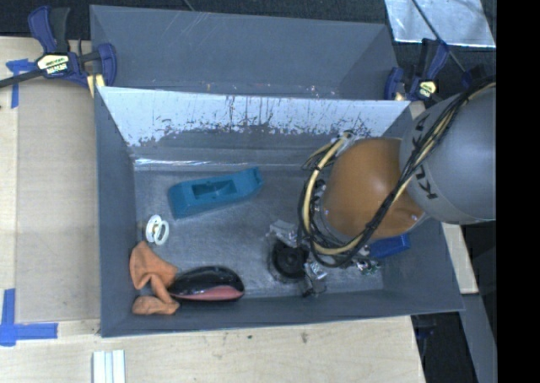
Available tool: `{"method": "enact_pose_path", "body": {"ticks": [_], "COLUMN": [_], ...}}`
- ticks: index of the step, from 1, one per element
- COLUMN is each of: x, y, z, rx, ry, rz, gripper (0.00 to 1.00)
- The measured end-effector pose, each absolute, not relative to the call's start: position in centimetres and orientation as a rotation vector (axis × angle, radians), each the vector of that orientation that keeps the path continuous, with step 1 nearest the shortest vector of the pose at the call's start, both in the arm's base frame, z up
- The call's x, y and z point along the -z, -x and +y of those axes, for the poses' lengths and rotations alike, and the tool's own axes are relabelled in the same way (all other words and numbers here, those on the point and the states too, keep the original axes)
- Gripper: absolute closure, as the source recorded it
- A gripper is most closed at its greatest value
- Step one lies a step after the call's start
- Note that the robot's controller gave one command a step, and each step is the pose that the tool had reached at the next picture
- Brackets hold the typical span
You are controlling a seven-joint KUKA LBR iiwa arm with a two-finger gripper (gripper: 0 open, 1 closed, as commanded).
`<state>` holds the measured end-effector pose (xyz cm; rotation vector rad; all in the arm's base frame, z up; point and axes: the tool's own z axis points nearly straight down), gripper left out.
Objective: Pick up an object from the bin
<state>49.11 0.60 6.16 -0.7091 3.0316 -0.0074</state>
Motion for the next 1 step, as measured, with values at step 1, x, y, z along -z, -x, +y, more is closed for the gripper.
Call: {"method": "enact_pose_path", "body": {"ticks": [1], "x": [-6.51], "y": [-49.19], "z": [0.63], "rx": [0.006], "ry": [0.708], "rz": [3.035], "gripper": [1.0]}}
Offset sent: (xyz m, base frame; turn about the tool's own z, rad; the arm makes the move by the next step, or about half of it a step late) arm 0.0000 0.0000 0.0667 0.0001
